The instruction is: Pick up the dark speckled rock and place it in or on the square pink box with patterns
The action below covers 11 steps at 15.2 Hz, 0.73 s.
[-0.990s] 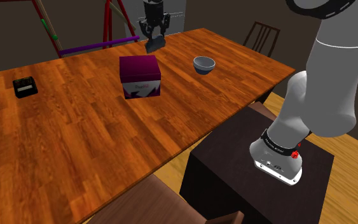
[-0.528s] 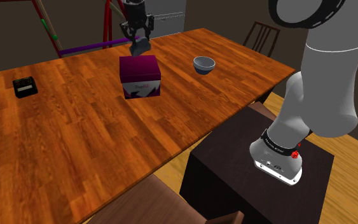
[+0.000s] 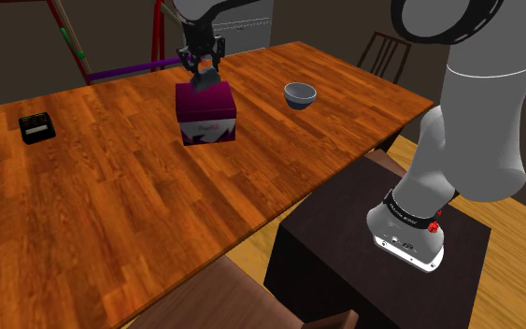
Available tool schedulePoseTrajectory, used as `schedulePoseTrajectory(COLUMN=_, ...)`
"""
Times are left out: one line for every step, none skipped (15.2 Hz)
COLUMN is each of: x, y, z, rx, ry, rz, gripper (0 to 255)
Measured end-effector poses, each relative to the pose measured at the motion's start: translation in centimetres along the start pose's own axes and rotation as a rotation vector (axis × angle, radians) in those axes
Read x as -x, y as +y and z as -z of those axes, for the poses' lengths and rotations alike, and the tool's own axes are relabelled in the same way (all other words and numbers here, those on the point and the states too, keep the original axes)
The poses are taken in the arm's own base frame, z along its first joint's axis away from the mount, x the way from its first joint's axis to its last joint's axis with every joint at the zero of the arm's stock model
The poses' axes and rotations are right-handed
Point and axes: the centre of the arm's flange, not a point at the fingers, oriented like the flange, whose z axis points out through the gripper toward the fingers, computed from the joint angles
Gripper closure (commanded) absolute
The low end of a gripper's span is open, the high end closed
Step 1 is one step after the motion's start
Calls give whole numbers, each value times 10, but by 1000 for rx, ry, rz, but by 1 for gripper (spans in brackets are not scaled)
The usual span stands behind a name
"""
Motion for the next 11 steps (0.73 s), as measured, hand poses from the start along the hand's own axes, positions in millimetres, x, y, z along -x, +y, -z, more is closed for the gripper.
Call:
schedulePoseTrajectory(x=0, y=1, z=-4, rx=0, ry=2, rz=-2, gripper=255)
schedulePoseTrajectory(x=0, y=-2, z=-11, rx=0, ry=0, rz=-2, gripper=255)
schedulePoseTrajectory(x=2, y=-4, z=-18, rx=1, ry=-1, rz=-1, gripper=255)
schedulePoseTrajectory(x=4, y=-5, z=-23, rx=1, ry=-2, rz=0, gripper=255)
schedulePoseTrajectory(x=5, y=-6, z=-28, rx=1, ry=-3, rz=1, gripper=255)
schedulePoseTrajectory(x=6, y=-7, z=-34, rx=2, ry=-3, rz=1, gripper=255)
schedulePoseTrajectory(x=7, y=-8, z=-40, rx=2, ry=-3, rz=1, gripper=255)
schedulePoseTrajectory(x=7, y=-8, z=-42, rx=1, ry=0, rz=0, gripper=255)
schedulePoseTrajectory(x=6, y=-8, z=-43, rx=0, ry=3, rz=-1, gripper=255)
schedulePoseTrajectory(x=6, y=-8, z=-43, rx=-1, ry=4, rz=-1, gripper=255)
schedulePoseTrajectory(x=6, y=-8, z=-43, rx=-1, ry=5, rz=-1, gripper=255)
